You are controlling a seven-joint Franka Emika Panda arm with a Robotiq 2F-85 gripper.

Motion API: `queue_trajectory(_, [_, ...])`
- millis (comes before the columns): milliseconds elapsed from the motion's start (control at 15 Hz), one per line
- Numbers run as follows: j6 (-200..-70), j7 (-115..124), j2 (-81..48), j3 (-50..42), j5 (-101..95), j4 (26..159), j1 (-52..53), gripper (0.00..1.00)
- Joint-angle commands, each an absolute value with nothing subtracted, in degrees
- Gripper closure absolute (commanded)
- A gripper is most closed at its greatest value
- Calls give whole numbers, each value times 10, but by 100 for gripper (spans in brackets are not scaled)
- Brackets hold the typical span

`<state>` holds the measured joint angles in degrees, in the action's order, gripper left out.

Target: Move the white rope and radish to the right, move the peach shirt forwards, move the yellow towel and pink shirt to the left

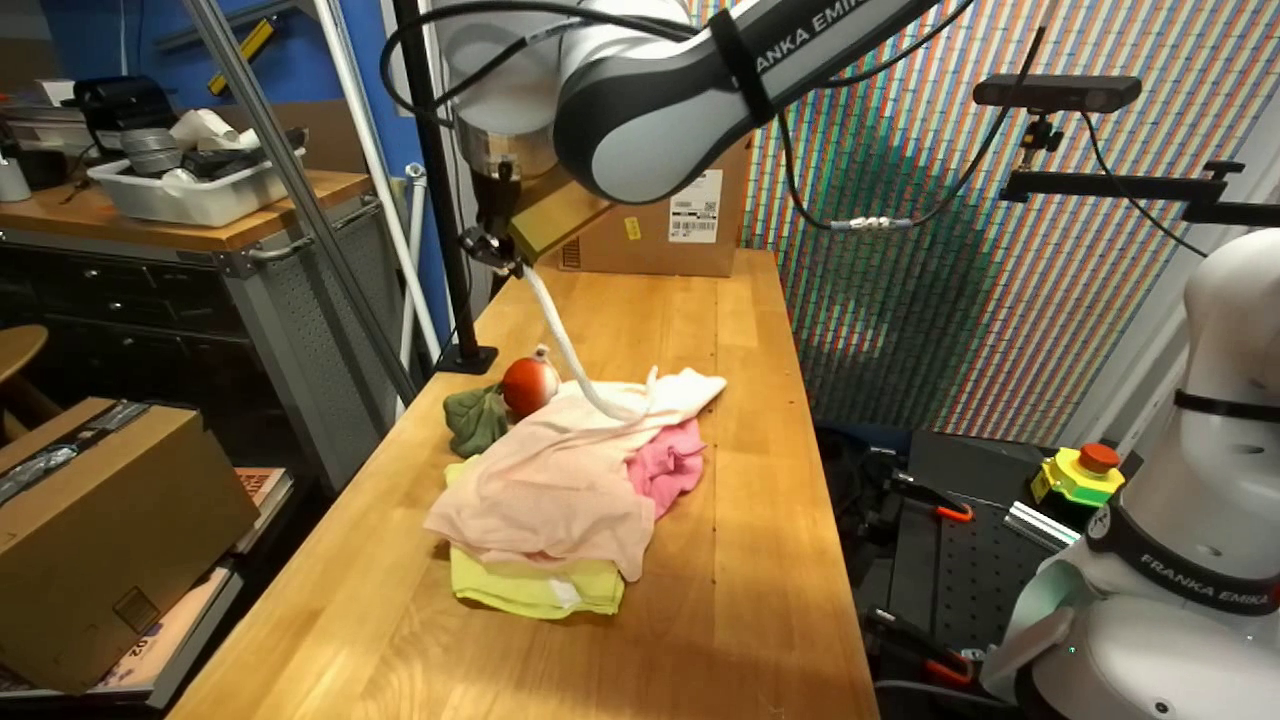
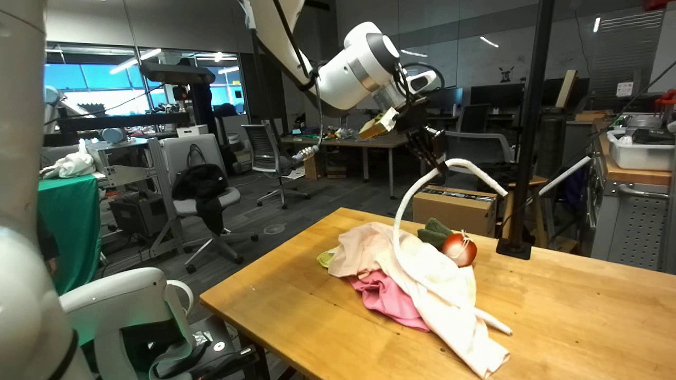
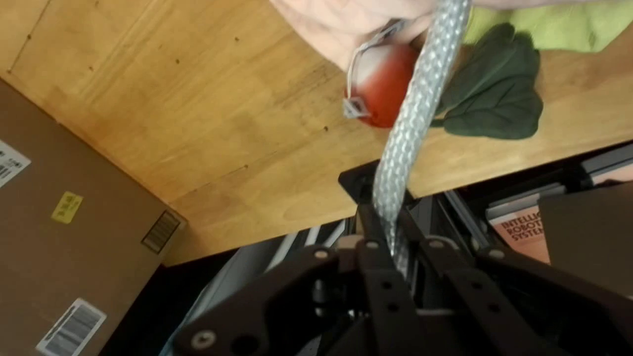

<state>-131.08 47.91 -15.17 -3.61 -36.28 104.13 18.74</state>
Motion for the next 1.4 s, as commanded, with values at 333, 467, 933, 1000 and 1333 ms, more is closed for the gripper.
queue_trajectory(333, [-1248,504,-50,-2,-438,1033,139,97])
queue_trajectory(467, [-1240,507,-41,3,-450,1032,126,97])
queue_trajectory(933, [-1210,499,-13,-3,-488,1034,73,97])
queue_trajectory(1000, [-1206,494,-8,-5,-483,1034,63,97])
queue_trajectory(1333, [-1208,452,7,-24,-466,1030,10,97])
